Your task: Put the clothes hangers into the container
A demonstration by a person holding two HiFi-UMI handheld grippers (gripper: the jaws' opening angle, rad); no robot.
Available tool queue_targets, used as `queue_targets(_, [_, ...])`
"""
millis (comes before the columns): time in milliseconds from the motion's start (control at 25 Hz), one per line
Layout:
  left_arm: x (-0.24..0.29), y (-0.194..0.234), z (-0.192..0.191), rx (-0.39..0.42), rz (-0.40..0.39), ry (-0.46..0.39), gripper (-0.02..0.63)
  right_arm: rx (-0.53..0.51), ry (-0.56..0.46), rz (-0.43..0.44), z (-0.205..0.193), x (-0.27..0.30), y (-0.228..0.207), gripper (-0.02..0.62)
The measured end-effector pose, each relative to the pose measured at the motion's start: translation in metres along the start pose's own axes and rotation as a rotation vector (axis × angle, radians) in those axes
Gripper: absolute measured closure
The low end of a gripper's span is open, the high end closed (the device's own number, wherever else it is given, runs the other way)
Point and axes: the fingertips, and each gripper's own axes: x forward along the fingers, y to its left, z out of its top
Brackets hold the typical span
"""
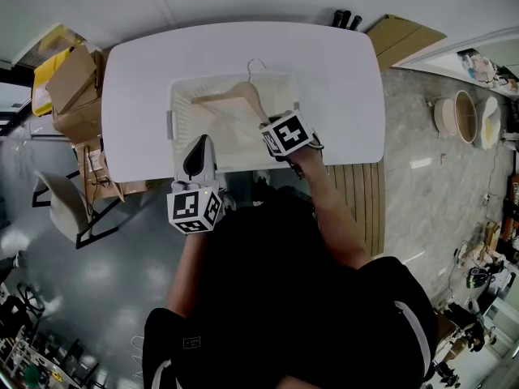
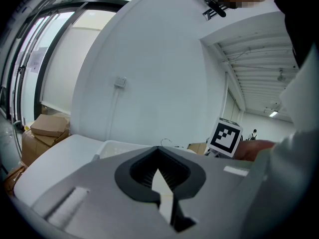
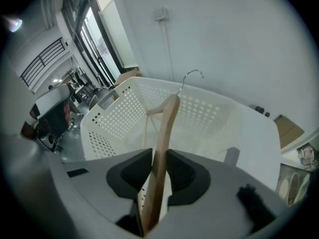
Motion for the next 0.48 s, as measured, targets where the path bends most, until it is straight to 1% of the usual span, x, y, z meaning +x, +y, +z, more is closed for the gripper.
queue_targets(480, [-0.0043,-0.0016,-0.0011,0.002,0.003,-0.001,0.603,0.009,0.004,-0.006,0.0002,0.0002,-0.0013,0.494])
